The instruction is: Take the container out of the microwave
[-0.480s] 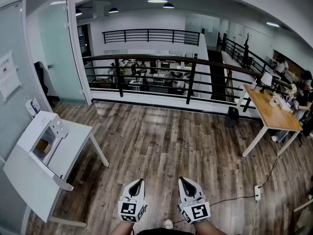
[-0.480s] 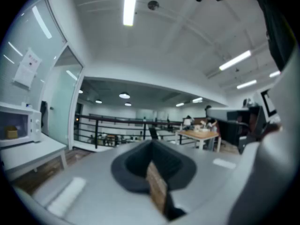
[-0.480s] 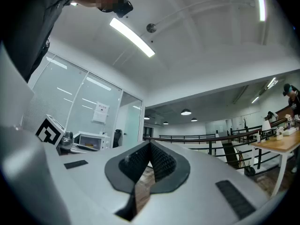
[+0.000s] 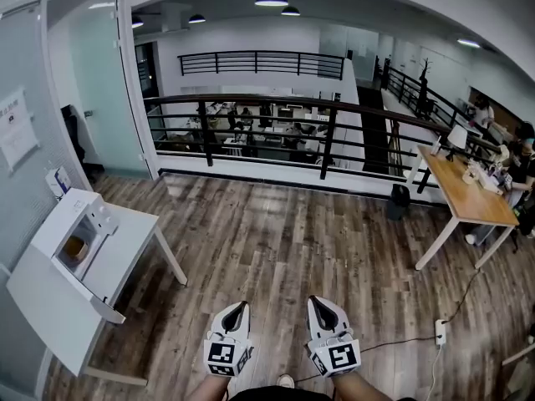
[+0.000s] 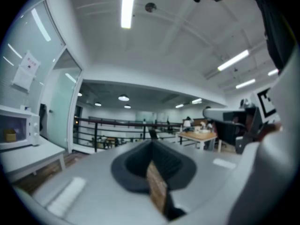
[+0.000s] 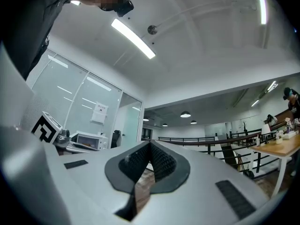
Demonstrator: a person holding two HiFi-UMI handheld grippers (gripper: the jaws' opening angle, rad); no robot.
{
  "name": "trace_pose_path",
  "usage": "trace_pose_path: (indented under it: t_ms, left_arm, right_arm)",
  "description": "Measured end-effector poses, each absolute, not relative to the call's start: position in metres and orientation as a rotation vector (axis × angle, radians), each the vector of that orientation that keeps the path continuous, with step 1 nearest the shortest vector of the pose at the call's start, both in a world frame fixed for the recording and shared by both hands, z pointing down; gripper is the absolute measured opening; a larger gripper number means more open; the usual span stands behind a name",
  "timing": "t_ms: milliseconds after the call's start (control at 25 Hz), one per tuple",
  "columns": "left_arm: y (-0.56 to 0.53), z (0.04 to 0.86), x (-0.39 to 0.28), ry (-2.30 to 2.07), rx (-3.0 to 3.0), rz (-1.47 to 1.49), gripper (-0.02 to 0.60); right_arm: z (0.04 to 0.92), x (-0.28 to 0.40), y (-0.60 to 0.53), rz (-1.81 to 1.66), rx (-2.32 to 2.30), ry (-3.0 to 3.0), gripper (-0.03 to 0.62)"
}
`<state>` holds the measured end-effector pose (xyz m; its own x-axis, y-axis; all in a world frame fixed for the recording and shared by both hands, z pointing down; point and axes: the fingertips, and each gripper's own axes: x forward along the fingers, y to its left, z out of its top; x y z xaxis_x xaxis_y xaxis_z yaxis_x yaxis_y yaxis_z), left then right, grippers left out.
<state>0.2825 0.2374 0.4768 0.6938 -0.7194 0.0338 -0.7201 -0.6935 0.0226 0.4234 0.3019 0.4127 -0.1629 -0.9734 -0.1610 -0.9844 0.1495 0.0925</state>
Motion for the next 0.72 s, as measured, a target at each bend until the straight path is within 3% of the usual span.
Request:
trace_pose_path:
  t_ms: [720]
  left_arm:
    - [0.205,0.475,0.285,-1.471,2.744,0.041,0.005]
  right_arm:
    - [0.398,0.434,0.253,0.22,-1.679,2.45,-0.002]
